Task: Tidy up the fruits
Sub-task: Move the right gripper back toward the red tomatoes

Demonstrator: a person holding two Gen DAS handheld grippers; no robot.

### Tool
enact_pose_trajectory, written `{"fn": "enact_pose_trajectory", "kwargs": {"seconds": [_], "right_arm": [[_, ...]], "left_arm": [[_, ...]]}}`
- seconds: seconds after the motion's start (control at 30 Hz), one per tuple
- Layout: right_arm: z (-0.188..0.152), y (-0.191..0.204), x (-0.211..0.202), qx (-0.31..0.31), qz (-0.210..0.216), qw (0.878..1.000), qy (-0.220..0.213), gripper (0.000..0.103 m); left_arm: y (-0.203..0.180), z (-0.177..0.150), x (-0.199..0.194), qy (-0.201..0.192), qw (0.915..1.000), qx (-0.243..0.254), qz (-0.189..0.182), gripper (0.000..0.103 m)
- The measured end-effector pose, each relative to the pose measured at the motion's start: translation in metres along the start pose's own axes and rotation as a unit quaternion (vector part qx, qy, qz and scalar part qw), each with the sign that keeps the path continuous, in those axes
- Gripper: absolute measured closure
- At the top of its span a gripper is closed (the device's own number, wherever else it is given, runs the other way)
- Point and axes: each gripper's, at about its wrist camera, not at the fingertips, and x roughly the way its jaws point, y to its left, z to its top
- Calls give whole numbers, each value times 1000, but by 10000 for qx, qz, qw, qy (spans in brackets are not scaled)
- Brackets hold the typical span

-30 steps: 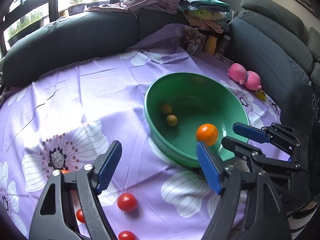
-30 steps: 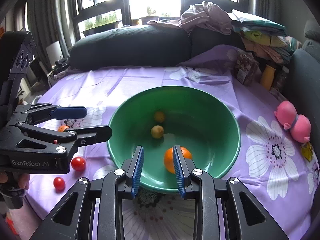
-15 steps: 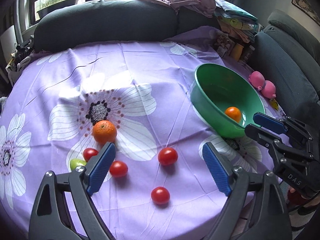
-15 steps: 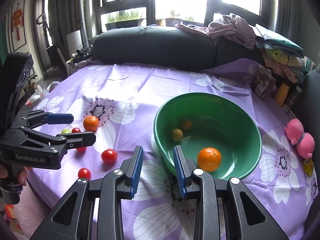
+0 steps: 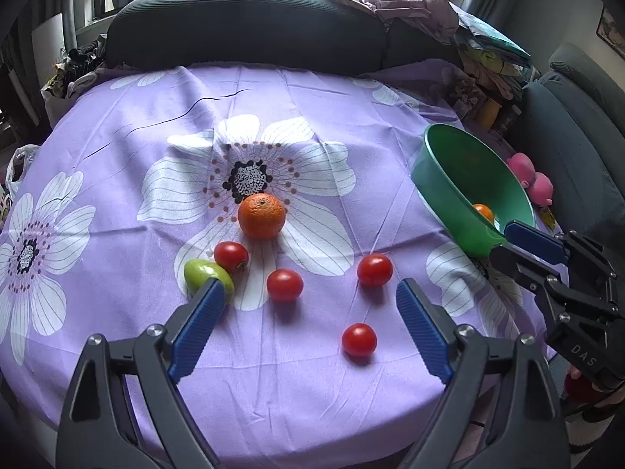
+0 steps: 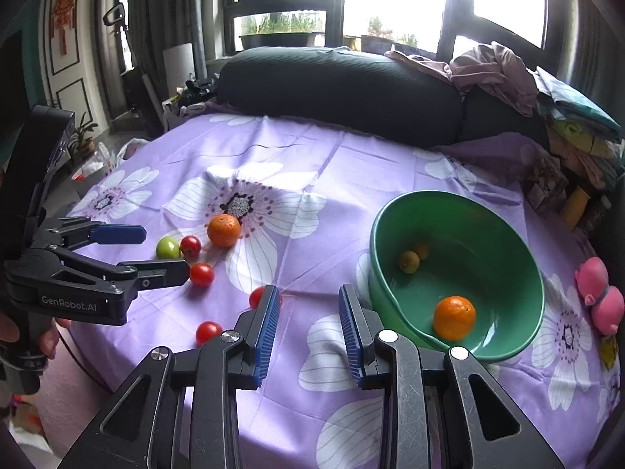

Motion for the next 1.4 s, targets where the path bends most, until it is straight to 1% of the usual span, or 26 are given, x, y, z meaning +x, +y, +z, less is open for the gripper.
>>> {"fn": "enact_pose_trajectory", "kwargs": {"seconds": [0.37,0.57,0.77,0.93,0.97,1.17,1.4], "right_arm": [[2,17,13,-126,108,9998,148,72],[0,20,24,-102,214,9993,294,72],[-9,18,43,2,383,9974,615,72],[-17,16,57,134,573,9946,853,72],[-18,15,60,150,607,9941,883,72],[-21,14,73,212,691,9920,1036,72],[-19,16,87,194,811,9901,1129,72]], "left_arm": [[11,-6,-2,16,10000,-67,-15,13],[10,-10,4,108,9999,39,-90,13],[8,-17,13,220,9990,139,-353,14],[8,-20,23,302,9982,62,-517,15],[9,-20,25,313,9980,44,-555,15],[14,-18,34,352,9967,-104,-719,28],[20,-10,50,419,9972,-90,-605,33]]}}
